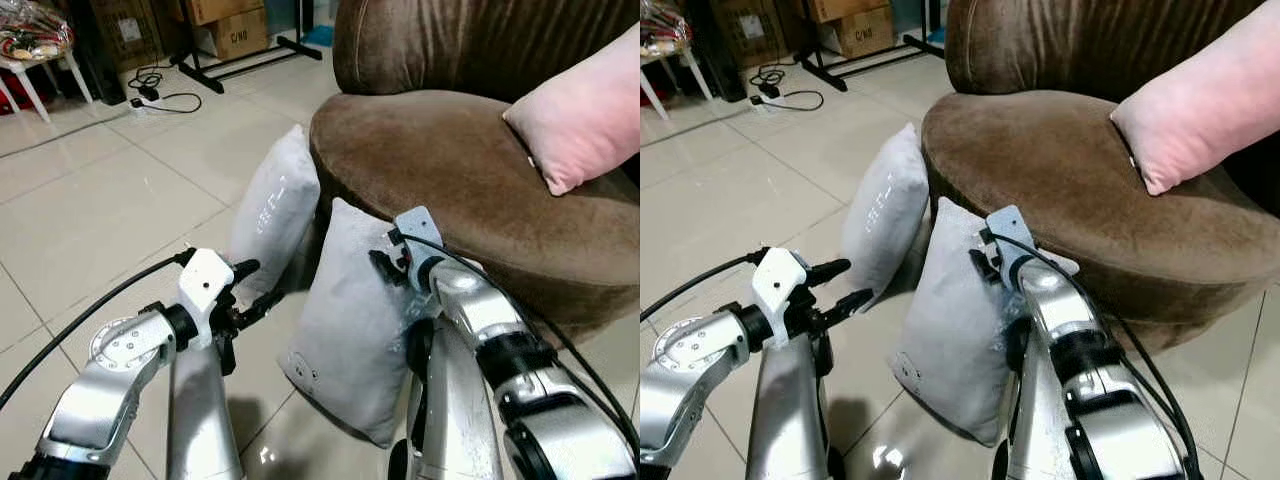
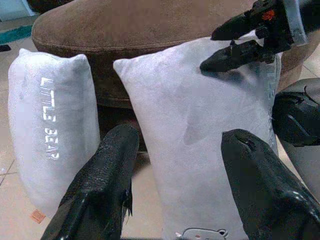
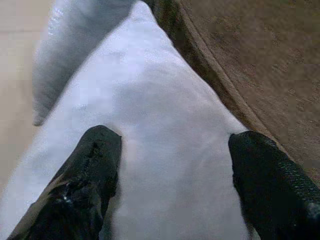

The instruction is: Move the pillow to the sofa from floor

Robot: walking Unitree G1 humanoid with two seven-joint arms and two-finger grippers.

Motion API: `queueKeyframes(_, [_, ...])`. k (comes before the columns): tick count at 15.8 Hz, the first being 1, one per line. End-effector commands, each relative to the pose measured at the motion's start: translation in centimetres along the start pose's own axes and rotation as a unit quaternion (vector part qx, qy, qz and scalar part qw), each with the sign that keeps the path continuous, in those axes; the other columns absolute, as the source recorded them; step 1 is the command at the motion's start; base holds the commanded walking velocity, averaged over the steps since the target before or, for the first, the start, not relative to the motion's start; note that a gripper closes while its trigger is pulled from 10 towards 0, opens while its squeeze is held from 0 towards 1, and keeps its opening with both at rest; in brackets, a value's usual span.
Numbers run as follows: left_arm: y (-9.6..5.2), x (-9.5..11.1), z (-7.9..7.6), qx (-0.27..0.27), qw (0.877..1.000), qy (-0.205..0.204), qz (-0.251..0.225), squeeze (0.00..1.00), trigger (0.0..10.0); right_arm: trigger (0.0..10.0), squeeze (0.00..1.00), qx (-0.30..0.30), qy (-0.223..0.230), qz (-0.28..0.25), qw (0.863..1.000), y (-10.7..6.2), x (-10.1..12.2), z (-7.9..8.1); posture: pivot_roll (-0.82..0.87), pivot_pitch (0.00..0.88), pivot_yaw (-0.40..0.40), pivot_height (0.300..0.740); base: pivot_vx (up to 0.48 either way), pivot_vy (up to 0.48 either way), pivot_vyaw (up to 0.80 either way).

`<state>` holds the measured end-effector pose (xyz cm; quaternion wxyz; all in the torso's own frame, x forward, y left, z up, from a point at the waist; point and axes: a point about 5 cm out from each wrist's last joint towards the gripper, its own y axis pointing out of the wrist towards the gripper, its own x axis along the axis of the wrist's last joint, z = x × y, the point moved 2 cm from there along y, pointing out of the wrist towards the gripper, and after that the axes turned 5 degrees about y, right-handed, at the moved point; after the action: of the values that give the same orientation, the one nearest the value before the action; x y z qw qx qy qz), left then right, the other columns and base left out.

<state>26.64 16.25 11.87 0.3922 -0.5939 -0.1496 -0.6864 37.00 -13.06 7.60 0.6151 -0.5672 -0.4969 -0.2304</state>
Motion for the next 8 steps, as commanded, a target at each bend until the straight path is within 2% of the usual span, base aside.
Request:
queueKeyframes(1, [0.0, 0.7, 0.1, -0.011, 1.0, 0.008, -0.006, 0.0, 10.0, 10.0, 0.42, -0.017, -0.013, 0.004, 1.0, 0.2, 0.0, -0.7, -0.08, 0.0, 0.015, 0.356, 0.0, 0.0, 0.0])
queueKeyframes(2, [0.0, 0.7, 0.1, -0.014, 1.0, 0.008, -0.006, 0.0, 10.0, 10.0, 0.0, -0.033, -0.02, 0.014, 0.999, 0.2, -0.2, -1.2, -0.08, 0.0, 0.015, 0.356, 0.0, 0.0, 0.0])
queueKeyframes(3, [0.0, 0.7, 0.1, -0.016, 1.0, 0.008, -0.006, 0.0, 10.0, 10.0, 0.0, -0.047, -0.032, 0.033, 0.998, 0.2, -0.8, -1.8, -0.08, 0.0, 0.013, 0.356, 0.0, 0.0, 0.0])
queueKeyframes(5, [-0.1, 0.7, -0.2, -0.03, 1.0, 0.002, -0.006, 0.0, 10.0, 10.0, 0.0, -0.024, -0.057, 0.071, 0.996, 0.1, -2.2, -1.6, -0.09, 0.0, 0.018, 0.356, 0.0, 0.0, 0.0])
queueKeyframes(6, [-0.1, 0.4, -0.7, -0.056, 0.998, -0.004, 0.002, 0.0, 10.0, 3.1, 0.0, 0.013, -0.058, 0.084, 0.995, 0.2, -3.0, -0.8, -0.09, 0.0, 0.021, 0.356, 0.0, 0.0, 0.0])
queueKeyframes(7, [-0.1, 0.1, -1.0, -0.074, 0.997, -0.004, 0.011, 0.0, 10.0, 0.0, 0.0, 0.024, -0.044, 0.079, 0.996, 0.3, -3.0, -0.3, -0.09, 0.0, 0.022, 0.356, 0.0, 0.0, 0.0])
queueKeyframes(8, [-0.4, -0.1, -1.2, -0.09, 0.996, -0.003, 0.019, 0.0, 10.0, 0.0, 0.0, 0.032, -0.038, 0.08, 0.996, 0.3, -3.2, 0.1, -0.09, 0.0, 0.023, 0.356, 0.0, 0.0, 0.0])
